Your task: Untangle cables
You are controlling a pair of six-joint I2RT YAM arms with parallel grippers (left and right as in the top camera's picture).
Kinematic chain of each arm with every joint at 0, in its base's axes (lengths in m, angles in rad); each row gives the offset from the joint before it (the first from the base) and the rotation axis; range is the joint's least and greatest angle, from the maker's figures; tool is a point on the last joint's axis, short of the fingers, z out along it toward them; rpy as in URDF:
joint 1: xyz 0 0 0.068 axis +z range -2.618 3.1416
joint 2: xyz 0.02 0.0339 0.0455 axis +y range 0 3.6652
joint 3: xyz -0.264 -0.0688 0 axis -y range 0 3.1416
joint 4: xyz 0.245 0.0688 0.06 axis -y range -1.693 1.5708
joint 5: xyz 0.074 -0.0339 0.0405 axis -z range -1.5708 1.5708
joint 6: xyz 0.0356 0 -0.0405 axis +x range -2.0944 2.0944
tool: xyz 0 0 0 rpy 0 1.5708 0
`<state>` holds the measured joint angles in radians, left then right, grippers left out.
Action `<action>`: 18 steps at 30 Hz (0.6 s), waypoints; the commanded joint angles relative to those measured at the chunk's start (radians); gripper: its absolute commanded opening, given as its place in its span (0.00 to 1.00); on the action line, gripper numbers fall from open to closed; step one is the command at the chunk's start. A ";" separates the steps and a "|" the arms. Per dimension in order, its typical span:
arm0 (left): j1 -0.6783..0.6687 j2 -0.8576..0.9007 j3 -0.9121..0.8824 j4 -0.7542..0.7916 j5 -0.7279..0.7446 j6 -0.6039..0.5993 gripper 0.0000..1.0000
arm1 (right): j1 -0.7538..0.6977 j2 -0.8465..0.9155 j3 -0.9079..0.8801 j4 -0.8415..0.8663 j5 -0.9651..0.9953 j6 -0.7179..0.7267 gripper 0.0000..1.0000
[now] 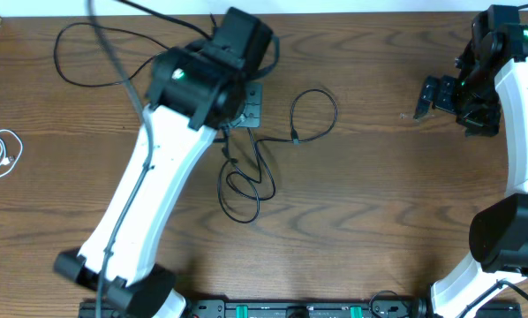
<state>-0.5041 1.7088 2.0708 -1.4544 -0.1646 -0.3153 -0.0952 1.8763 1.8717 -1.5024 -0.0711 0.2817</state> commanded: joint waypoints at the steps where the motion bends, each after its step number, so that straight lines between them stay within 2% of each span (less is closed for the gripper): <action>1: 0.004 0.077 0.010 -0.009 0.026 -0.008 0.27 | 0.003 -0.019 0.010 -0.001 0.001 0.013 0.99; 5: 0.003 0.125 0.010 -0.023 0.027 -0.008 0.35 | 0.003 -0.019 0.010 -0.001 0.001 0.013 0.99; 6: 0.003 0.142 0.010 -0.031 0.027 -0.008 0.43 | 0.003 -0.019 0.010 -0.001 0.001 0.013 0.99; 9: 0.003 0.152 0.008 -0.036 0.027 -0.008 0.53 | 0.003 -0.019 0.010 -0.001 0.001 0.013 0.99; 18: 0.003 0.154 -0.032 -0.077 0.027 -0.007 0.62 | 0.003 -0.019 0.010 -0.001 0.001 0.013 0.99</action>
<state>-0.5041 1.8557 2.0686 -1.5269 -0.1329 -0.3176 -0.0952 1.8763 1.8717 -1.5024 -0.0715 0.2817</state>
